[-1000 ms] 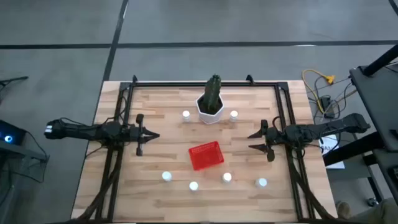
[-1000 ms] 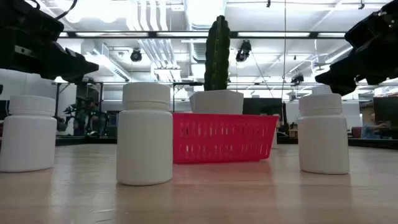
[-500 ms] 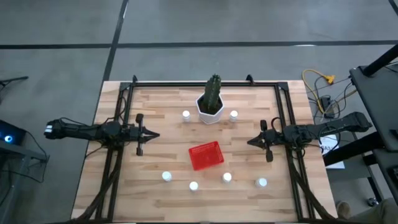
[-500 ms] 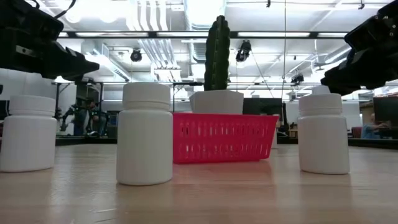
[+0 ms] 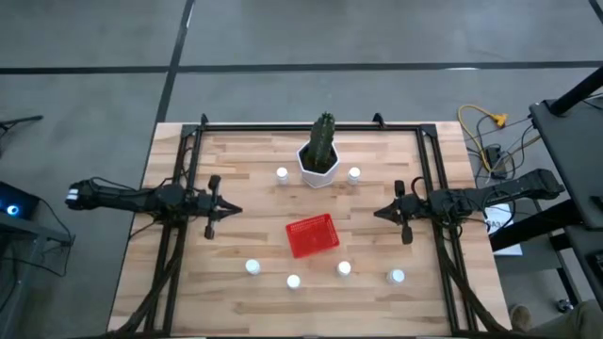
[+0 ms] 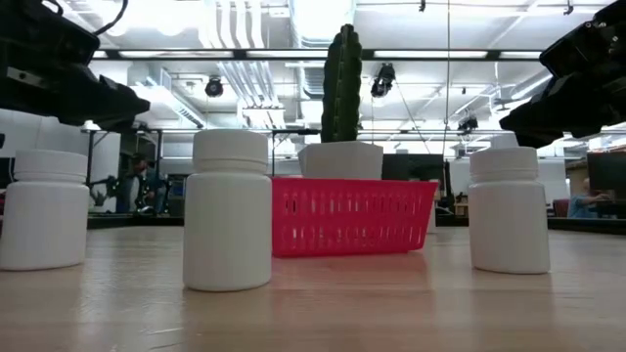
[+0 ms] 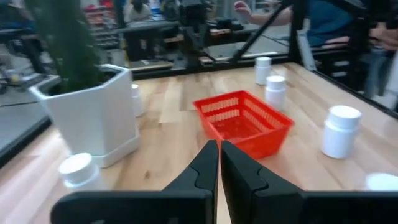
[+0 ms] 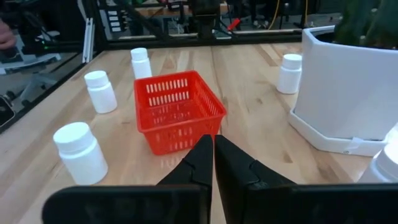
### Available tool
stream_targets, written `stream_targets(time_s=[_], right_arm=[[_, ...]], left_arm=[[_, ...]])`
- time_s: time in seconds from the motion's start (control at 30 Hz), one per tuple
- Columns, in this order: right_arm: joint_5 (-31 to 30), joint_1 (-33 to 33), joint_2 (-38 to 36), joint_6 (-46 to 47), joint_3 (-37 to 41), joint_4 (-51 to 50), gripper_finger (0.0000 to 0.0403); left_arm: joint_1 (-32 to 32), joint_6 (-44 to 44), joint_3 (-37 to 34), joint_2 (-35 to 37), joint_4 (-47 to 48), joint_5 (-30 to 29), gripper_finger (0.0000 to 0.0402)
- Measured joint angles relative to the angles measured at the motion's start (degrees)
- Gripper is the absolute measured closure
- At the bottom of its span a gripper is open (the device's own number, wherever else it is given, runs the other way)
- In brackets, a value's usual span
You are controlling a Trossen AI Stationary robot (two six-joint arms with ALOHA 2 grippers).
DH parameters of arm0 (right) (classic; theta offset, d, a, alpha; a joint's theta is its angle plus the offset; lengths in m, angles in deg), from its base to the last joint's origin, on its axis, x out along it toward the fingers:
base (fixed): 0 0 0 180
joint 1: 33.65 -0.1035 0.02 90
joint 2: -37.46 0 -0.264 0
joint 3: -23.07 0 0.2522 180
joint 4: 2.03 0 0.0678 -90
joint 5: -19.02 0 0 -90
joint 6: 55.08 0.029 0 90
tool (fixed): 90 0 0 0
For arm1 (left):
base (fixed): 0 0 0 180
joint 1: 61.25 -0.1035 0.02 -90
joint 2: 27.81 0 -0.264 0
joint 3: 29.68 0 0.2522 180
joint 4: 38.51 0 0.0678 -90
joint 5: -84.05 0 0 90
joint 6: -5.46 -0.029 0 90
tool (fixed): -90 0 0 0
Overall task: Pick and place pill bottles into a basket
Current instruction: Put the white pill bottle into the red bin
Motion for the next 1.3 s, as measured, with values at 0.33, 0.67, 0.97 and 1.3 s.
stream_targets(time_s=[0.33, 0.67, 0.97, 1.3], right_arm=[[-0.1, 0.0, 0.0, -0.2, 0.0, 0.0, 0.0394], [-9.3, 0.0, 0.4, 1.6, 0.0, 0.0, 0.0394], [-14.9, 0.0, 0.3, -1.5, 0.0, -1.5, 0.0394], [-1.3, 0.0, -0.3, -13.5, 0.0, 14.2, 0.0394]], left_arm=[[0.0, 0.0, -0.4, -0.2, -0.2, 8.1, 0.0401], [0.0, 0.0, -1.1, -1.1, -1.5, -0.8, 0.0402], [0.0, -0.8, -1.2, -2.4, -2.0, -2.4, 0.0402], [0.0, -4.6, -1.2, 1.3, -3.5, -2.6, 0.0402]])
